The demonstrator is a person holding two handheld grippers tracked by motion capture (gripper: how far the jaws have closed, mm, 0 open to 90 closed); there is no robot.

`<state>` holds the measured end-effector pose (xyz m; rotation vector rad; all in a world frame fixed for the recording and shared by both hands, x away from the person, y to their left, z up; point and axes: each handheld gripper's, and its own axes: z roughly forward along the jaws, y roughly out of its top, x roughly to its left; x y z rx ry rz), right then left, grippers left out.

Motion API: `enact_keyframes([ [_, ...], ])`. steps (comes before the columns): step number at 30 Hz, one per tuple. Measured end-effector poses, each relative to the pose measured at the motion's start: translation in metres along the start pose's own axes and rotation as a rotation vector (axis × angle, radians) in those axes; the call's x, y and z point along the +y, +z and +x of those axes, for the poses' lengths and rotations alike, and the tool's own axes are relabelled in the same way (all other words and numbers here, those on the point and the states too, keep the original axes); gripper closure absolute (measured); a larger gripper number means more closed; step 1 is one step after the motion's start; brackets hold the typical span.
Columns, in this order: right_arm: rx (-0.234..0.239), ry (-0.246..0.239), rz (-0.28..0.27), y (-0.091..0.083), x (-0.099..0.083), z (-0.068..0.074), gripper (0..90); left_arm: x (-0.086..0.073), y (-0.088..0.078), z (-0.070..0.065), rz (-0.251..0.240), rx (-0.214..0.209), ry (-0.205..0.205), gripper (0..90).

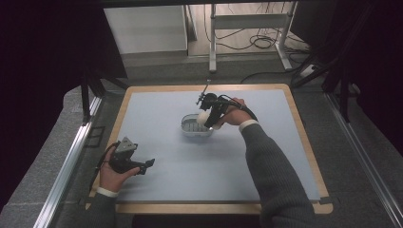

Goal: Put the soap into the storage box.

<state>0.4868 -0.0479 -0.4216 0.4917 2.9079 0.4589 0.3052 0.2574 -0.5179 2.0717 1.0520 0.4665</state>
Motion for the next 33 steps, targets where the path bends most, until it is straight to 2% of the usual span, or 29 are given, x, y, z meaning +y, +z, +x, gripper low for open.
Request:
enact_keyframes([
  [4, -0.003, -0.040, 0.017, 0.009, 0.007, 0.000, 49.4, 0.000, 0.001, 0.000, 0.002, 0.003, 0.000, 5.6],
  [11, 0.000, -0.070, 0.017, 0.018, 0.015, 0.001, 49.4, 0.000, 0.001, -0.001, 0.001, -0.001, 0.000, 5.6],
  [14, 0.008, -0.111, 0.022, 0.026, 0.021, 0.003, 49.4, 0.000, 0.001, -0.001, 0.001, -0.002, 0.000, 5.6],
  [16, 0.013, -0.113, 0.022, 0.027, 0.022, 0.004, 49.4, 0.000, 0.001, -0.001, 0.002, -0.001, 0.000, 5.5],
  [20, 0.020, -0.148, 0.024, 0.036, 0.026, 0.005, 49.4, 0.000, 0.001, -0.001, 0.002, -0.003, 0.000, 5.6],
  [27, 0.015, -0.177, 0.043, 0.043, 0.028, 0.004, 49.2, 0.000, 0.003, -0.002, 0.007, -0.003, 0.003, 5.5],
  [31, 0.018, -0.175, 0.046, 0.045, 0.026, 0.003, 48.1, 0.000, 0.003, -0.002, 0.008, -0.003, 0.003, 5.5],
  [33, 0.021, -0.156, 0.029, 0.043, 0.026, 0.001, 45.0, 0.000, 0.003, -0.002, 0.007, -0.005, 0.001, 5.6],
])
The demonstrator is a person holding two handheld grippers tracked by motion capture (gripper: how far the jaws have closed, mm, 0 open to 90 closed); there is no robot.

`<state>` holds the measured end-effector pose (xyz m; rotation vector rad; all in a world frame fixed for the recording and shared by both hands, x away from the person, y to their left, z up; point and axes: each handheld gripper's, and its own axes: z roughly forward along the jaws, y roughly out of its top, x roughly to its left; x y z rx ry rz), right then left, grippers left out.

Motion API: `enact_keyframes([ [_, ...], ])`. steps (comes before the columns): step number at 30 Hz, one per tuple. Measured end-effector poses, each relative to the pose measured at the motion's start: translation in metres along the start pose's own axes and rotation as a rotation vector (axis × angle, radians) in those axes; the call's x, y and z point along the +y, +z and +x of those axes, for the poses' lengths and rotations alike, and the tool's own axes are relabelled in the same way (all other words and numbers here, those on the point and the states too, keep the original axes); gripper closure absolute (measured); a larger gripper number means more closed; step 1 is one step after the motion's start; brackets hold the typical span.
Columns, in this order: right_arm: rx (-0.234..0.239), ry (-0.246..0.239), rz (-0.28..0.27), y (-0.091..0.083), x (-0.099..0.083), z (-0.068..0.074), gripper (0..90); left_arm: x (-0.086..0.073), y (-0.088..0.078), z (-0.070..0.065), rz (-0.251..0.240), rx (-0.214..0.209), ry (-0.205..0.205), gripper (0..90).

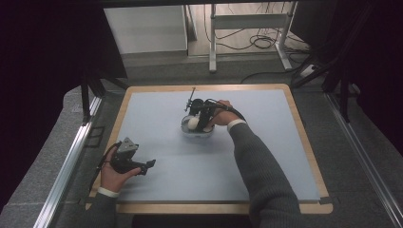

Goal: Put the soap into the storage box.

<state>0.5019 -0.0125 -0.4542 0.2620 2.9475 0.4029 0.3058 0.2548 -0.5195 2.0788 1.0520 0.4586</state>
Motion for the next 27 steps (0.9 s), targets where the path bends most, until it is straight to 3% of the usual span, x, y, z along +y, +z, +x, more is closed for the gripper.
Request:
enact_keyframes([
  [1, -0.001, 0.020, -0.032, -0.006, -0.001, -0.001, 45.0, 0.000, 0.000, 0.000, 0.000, 0.000, 0.000, 5.6],
  [13, -0.026, 0.083, -0.091, -0.025, -0.015, 0.001, 40.8, 0.000, 0.000, 0.000, -0.002, 0.000, 0.000, 5.6],
  [15, -0.032, 0.115, -0.117, -0.032, -0.024, 0.003, 40.5, 0.000, 0.001, 0.000, 0.003, 0.000, 0.005, 5.6],
  [23, -0.049, 0.160, -0.173, -0.046, -0.047, 0.008, 37.5, 0.000, 0.001, -0.001, 0.004, 0.001, 0.006, 5.6],
  [25, -0.062, 0.202, -0.195, -0.050, -0.060, 0.012, 37.2, 0.000, 0.000, -0.001, 0.001, 0.001, 0.002, 5.6],
  [27, -0.063, 0.212, -0.201, -0.050, -0.064, 0.014, 36.9, 0.000, 0.000, -0.001, 0.001, 0.001, 0.003, 5.6],
])
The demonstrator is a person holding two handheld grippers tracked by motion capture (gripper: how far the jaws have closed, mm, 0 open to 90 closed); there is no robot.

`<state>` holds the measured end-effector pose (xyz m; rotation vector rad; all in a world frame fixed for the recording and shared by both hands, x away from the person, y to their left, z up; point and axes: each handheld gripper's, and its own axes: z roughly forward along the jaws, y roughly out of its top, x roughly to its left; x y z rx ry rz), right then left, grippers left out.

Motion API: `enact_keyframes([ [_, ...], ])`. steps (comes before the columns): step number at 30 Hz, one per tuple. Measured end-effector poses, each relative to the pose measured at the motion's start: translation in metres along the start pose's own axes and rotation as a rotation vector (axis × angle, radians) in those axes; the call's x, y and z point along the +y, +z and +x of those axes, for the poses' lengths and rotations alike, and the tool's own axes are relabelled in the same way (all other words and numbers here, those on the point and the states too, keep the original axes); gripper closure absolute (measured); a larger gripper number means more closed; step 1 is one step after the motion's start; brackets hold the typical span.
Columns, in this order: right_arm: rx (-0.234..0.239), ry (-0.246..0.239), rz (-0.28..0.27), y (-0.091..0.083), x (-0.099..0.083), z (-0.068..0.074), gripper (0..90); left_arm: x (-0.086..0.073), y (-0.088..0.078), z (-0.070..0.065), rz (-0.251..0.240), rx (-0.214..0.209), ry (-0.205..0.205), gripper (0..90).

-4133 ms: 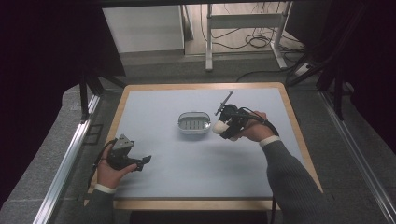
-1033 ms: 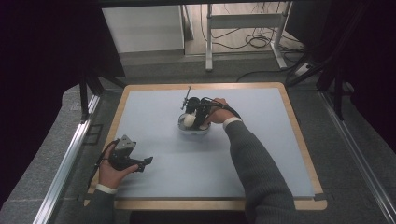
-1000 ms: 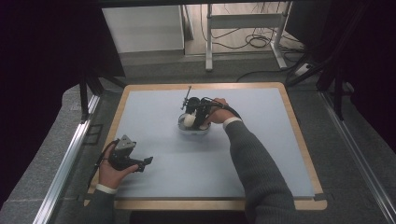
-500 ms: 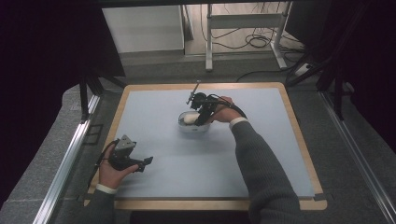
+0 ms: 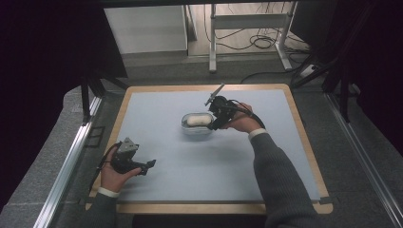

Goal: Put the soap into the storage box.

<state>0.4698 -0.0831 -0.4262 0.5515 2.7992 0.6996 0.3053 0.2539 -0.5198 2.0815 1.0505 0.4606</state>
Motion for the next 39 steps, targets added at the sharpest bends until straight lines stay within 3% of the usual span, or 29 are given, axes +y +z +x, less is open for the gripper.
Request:
enact_keyframes([
  [9, -0.055, 0.112, -0.085, -0.022, -0.066, 0.011, 35.3, 0.000, 0.000, 0.000, 0.003, 0.003, 0.001, 5.6],
  [10, -0.055, 0.112, -0.085, -0.022, -0.066, 0.011, 35.3, 0.000, 0.000, 0.000, 0.004, 0.004, 0.002, 5.6],
  [12, -0.072, 0.145, -0.113, -0.030, -0.089, 0.015, 34.5, 0.000, 0.001, 0.000, 0.005, 0.005, 0.002, 5.6],
  [14, -0.078, 0.155, -0.125, -0.033, -0.096, 0.017, 34.5, 0.000, 0.001, 0.000, 0.007, 0.005, 0.001, 5.6],
  [15, -0.097, 0.184, -0.148, -0.039, -0.111, 0.019, 34.4, 0.000, 0.001, 0.000, 0.007, 0.006, 0.001, 5.6],
  [19, -0.128, 0.241, -0.187, -0.047, -0.142, 0.024, 34.2, 0.000, 0.002, -0.001, 0.008, 0.006, 0.000, 5.6],
  [20, -0.128, 0.241, -0.187, -0.047, -0.142, 0.024, 34.2, 0.000, 0.002, -0.001, 0.008, 0.006, 0.000, 5.6],
  [21, -0.136, 0.265, -0.201, -0.050, -0.157, 0.025, 33.8, 0.000, 0.002, -0.001, 0.009, 0.008, -0.001, 5.6],
  [25, -0.163, 0.333, -0.219, -0.055, -0.183, 0.027, 33.5, 0.000, 0.003, -0.002, 0.010, 0.009, 0.003, 5.6],
  [31, -0.186, 0.365, -0.221, -0.063, -0.200, 0.026, 33.4, 0.000, 0.002, -0.002, 0.007, 0.012, 0.002, 5.6],
  [39, -0.209, 0.371, -0.239, -0.062, -0.204, 0.028, 32.0, -0.001, 0.001, -0.001, 0.002, 0.013, 0.004, 5.7],
])
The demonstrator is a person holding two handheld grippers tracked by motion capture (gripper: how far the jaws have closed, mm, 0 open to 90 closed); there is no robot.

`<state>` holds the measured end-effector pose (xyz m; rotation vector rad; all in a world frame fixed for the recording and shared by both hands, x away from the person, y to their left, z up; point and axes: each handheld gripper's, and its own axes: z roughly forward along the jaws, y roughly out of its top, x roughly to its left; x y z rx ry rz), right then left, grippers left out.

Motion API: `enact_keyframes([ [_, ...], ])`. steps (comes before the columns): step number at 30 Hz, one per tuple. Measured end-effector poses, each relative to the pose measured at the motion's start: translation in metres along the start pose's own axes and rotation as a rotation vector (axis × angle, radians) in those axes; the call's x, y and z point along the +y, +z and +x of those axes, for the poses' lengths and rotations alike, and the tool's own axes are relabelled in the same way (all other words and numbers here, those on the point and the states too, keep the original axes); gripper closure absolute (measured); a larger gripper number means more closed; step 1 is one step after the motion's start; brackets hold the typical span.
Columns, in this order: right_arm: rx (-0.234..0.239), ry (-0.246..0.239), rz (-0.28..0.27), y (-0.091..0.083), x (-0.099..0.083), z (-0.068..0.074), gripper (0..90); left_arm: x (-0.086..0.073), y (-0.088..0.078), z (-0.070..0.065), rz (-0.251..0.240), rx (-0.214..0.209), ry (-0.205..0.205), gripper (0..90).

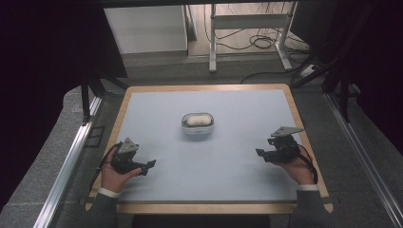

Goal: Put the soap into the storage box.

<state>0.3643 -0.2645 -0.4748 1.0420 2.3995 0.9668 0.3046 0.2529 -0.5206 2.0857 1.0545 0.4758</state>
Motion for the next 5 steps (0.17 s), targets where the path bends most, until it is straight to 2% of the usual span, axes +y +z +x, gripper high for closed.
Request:
enact_keyframes([
  [4, -0.013, 0.009, -0.008, 0.0013, -0.0017, -0.0011, 29.4, -0.0002, -0.0010, 0.0003, -0.003, 0.002, -0.002, 5.7],
  [5, -0.043, 0.029, -0.016, 0.0019, -0.0024, -0.0019, 27.0, -0.0003, -0.0012, 0.0002, -0.003, 0.004, -0.001, 5.7],
])
